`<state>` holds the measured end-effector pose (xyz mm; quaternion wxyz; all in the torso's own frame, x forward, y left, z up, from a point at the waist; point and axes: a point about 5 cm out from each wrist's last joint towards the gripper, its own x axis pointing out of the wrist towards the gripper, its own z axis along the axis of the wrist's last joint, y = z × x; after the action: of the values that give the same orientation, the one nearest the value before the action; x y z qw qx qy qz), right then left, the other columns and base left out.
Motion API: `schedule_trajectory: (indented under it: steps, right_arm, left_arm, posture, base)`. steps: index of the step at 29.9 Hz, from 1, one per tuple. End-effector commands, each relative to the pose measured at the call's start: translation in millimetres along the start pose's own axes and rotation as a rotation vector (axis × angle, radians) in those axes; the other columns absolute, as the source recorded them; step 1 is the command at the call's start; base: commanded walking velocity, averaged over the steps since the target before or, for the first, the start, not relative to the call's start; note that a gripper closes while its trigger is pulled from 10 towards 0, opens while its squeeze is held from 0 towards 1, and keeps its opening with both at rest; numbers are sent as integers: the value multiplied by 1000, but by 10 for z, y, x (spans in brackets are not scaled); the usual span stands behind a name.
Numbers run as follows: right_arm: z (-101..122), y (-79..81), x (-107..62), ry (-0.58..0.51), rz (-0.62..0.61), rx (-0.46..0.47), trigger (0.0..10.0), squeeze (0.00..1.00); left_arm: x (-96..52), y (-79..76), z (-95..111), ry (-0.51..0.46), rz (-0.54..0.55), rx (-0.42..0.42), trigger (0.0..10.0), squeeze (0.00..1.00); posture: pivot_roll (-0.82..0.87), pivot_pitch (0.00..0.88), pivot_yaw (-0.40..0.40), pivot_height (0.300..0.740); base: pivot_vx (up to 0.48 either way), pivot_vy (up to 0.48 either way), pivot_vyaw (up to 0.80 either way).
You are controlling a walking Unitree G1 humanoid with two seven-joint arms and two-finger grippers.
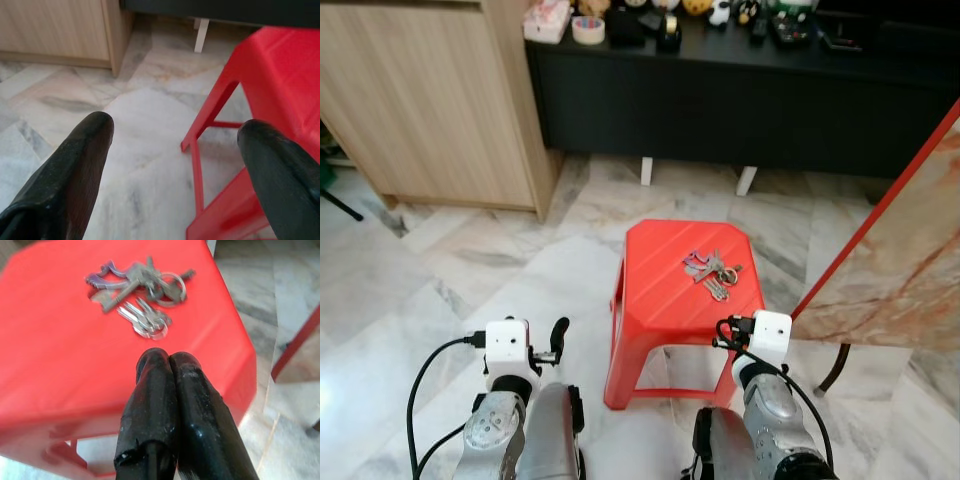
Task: Hang keys on a hook
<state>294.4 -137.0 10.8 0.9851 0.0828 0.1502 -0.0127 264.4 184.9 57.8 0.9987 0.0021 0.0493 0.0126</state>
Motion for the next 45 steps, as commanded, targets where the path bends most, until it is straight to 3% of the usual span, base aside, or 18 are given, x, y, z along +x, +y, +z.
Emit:
schedule_trajectory:
  steps: [1,20,29,32,34,39,45]
  right_arm:
    - [65,44,16,-37,23,-7,10000,0]
    - [39,-38,1,-35,-47,15,10000,0]
    - [-13,-145,-3,13,-112,48,10000,0]
    - [-57,-190,2,69,-143,8,10000,0]
    - [-48,-192,9,66,-141,46,10000,0]
    - [-34,-209,46,109,-154,21,10000,0]
    - [113,-124,130,71,-110,24,10000,0]
  left_arm:
    - [-17,14,-34,18,-1,-3,10000,0]
    - [-42,25,-34,14,3,-4,10000,0]
    - [-77,41,-41,17,8,1,10000,0]
    - [-101,49,-48,20,9,3,10000,0]
    - [-134,52,-48,21,7,6,10000,0]
    - [-202,72,-49,29,7,13,10000,0]
    - [-269,67,-29,30,4,15,10000,0]
  posture:
    - [92,178,-91,594]
    - [92,185,-91,594]
    - [98,194,-92,594]
    - [98,204,-91,594]
    - [105,218,-88,594]
    - [109,247,-85,594]
    - [116,274,-82,594]
  base:
    - [277,0,569]
    - [191,0,84]
    - [0,0,0]
    - [0,0,0]
    - [0,0,0]
    - [0,0,0]
    - [0,0,0]
